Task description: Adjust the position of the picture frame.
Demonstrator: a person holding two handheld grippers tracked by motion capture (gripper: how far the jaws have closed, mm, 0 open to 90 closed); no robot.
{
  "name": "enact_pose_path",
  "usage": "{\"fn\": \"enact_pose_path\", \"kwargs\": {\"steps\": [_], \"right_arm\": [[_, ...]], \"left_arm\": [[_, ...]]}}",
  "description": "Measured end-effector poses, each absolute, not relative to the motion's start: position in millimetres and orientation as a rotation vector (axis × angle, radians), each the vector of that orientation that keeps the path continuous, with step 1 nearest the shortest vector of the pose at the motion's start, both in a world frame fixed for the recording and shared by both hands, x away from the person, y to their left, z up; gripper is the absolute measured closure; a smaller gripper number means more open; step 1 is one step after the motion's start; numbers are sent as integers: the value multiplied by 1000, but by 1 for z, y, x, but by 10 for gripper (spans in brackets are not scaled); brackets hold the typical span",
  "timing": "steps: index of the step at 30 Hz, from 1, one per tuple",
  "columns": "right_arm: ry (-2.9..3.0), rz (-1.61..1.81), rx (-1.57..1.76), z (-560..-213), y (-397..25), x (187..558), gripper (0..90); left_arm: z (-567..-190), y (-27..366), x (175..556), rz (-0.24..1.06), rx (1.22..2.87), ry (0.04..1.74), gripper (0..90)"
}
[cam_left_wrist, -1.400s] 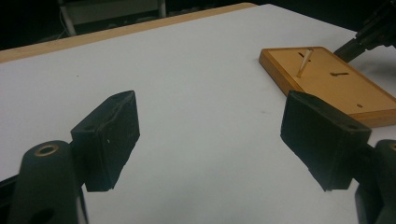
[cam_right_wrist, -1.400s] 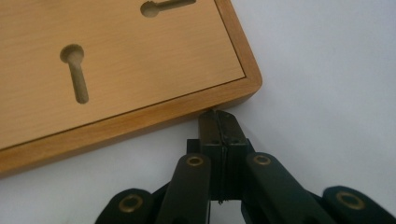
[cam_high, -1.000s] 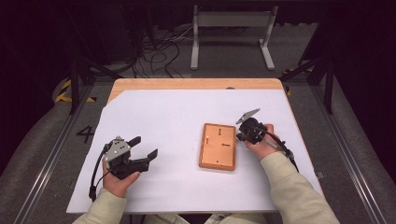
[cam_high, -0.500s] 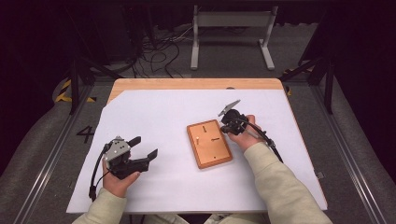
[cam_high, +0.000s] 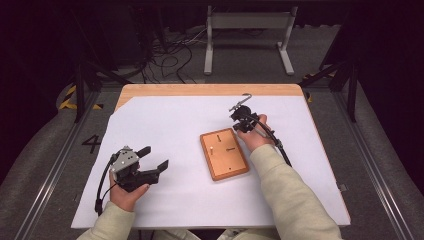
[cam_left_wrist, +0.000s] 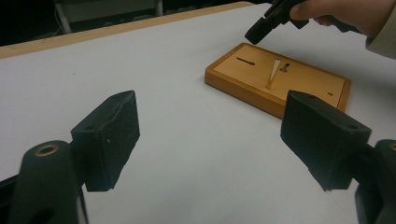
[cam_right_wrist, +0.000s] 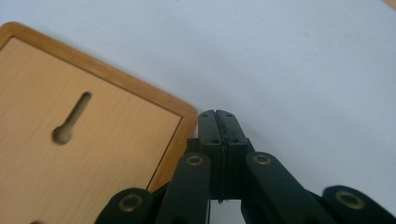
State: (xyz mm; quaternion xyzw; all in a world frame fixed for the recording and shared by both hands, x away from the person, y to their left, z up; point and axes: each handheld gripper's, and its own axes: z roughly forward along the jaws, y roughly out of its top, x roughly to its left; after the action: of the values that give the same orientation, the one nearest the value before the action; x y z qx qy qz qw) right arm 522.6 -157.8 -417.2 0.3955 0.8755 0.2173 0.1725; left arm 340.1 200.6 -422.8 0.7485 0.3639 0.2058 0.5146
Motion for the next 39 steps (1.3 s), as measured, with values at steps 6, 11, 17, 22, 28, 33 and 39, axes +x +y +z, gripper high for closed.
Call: {"fn": "enact_pose_path", "kwargs": {"steps": [6, 11, 17, 22, 28, 33, 39], "right_arm": [[2507, 594, 1107, -422, -151, 530, 900], [2584, 638, 1085, -423, -145, 534, 900], [2691, 686, 945, -426, -113, 526, 900], [2798, 698, 827, -430, -89, 517, 900], [2879, 727, 656, -431, -61, 501, 900], [2747, 681, 694, -416, -71, 493, 900], [2668, 779, 748, -392, -106, 478, 900]], "left_arm": [[-423, 200, 340, 492, 1805, 872, 200], [-423, 200, 340, 492, 1804, 871, 200], [-426, 200, 343, 473, 1820, 876, 211], [-427, 203, 345, 460, 1818, 891, 240], [-432, 205, 351, 421, 1868, 929, 398], [-436, 205, 357, 447, 1921, 968, 848], [-450, 193, 377, 387, 2025, 1070, 899]]}}
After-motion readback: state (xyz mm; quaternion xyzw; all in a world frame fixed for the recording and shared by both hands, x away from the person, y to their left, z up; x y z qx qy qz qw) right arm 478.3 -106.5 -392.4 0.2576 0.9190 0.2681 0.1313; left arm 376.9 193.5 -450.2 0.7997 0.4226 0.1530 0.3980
